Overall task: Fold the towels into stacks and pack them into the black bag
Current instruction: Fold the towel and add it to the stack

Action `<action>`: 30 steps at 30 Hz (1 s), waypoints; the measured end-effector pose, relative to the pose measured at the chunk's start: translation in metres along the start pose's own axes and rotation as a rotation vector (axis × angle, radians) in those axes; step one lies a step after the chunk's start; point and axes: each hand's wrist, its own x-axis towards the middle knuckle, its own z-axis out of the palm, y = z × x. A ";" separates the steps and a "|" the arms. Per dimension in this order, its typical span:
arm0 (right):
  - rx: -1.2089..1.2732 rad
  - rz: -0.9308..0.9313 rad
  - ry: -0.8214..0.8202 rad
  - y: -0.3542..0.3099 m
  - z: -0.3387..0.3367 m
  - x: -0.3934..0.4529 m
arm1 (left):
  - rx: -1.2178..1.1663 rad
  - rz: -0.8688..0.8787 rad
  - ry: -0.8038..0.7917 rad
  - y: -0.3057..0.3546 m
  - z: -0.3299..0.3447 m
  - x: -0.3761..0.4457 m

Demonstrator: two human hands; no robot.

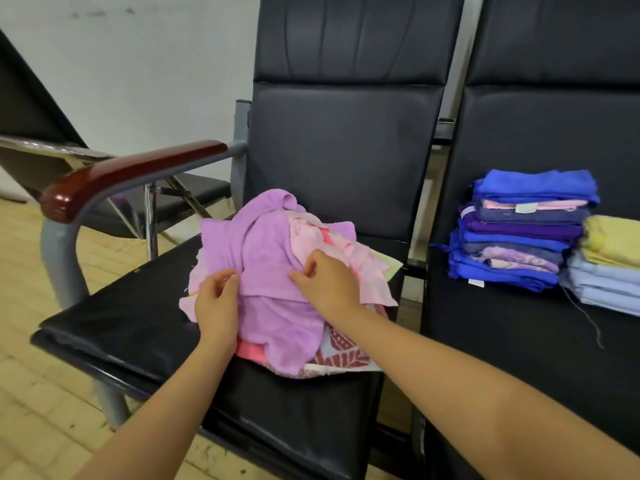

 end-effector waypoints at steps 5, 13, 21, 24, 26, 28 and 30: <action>-0.084 0.045 -0.118 -0.005 0.002 -0.011 | 0.078 -0.019 -0.010 0.006 -0.006 -0.005; 0.599 -0.050 0.152 -0.039 -0.080 -0.019 | 0.230 -0.074 -0.216 0.031 -0.036 -0.001; 1.344 0.408 -0.034 -0.024 -0.157 -0.024 | -0.010 -0.265 -0.203 0.063 0.007 -0.021; 1.253 0.562 -0.082 -0.001 -0.159 -0.044 | 0.118 -0.204 -0.165 0.066 0.032 -0.030; 1.220 0.638 -0.079 0.021 -0.151 -0.051 | 0.307 -0.136 -0.212 0.069 0.041 -0.037; 1.162 0.729 -0.098 0.037 -0.146 -0.063 | 0.396 -0.098 -0.275 0.073 0.052 -0.038; 1.171 0.758 -0.111 0.047 -0.145 -0.074 | 0.383 -0.073 -0.261 0.086 0.057 -0.036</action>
